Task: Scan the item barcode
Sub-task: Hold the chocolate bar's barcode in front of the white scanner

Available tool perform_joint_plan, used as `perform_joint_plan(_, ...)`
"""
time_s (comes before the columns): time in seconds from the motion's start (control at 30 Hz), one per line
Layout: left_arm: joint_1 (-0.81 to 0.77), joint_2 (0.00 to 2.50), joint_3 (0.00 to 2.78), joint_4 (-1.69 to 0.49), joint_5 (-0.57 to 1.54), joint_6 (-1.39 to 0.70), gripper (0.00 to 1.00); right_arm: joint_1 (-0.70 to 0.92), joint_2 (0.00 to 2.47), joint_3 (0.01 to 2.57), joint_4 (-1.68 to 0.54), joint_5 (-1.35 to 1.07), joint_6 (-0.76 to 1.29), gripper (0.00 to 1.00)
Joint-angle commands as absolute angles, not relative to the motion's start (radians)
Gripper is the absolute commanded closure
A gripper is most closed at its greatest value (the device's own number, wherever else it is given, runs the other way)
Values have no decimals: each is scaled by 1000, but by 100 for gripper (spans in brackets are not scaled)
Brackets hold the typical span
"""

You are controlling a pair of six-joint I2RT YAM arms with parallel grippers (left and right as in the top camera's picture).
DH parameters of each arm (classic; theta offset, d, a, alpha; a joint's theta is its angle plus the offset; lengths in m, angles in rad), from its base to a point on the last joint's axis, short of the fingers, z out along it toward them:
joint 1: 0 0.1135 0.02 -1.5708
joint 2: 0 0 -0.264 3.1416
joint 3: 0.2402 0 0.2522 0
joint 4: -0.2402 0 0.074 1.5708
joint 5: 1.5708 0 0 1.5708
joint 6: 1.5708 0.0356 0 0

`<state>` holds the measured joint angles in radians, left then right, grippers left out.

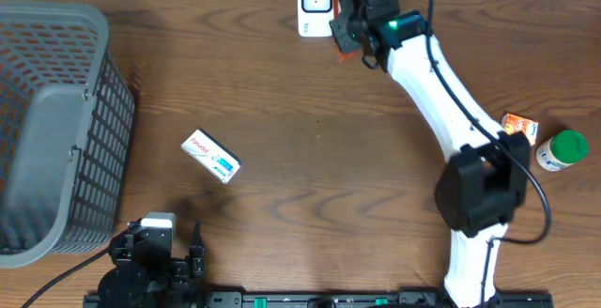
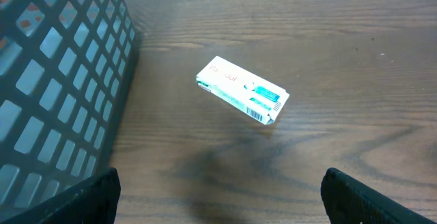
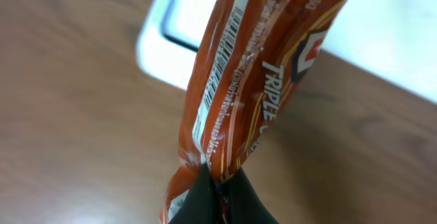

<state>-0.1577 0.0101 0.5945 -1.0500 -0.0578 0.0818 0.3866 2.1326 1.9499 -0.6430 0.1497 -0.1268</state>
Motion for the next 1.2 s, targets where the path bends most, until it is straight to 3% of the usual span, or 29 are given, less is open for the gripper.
perform_joint_plan(0.0,-154,5,593,-1050,-56,80,7,394,2206,2037,-638,348,-199,99)
perform_joint_plan(0.53,-154,5,593,-1050,-56,80,7,498,2427,2083,-212,815,-622,99)
perform_joint_plan(0.83,-154,5,593,-1050,-56,80,7,497,2578,2082,-99,1013,-907,99)
perform_joint_plan(1.17,-154,5,593,-1050,-56,80,7,523,2587,2082,-86,1020,-940,99)
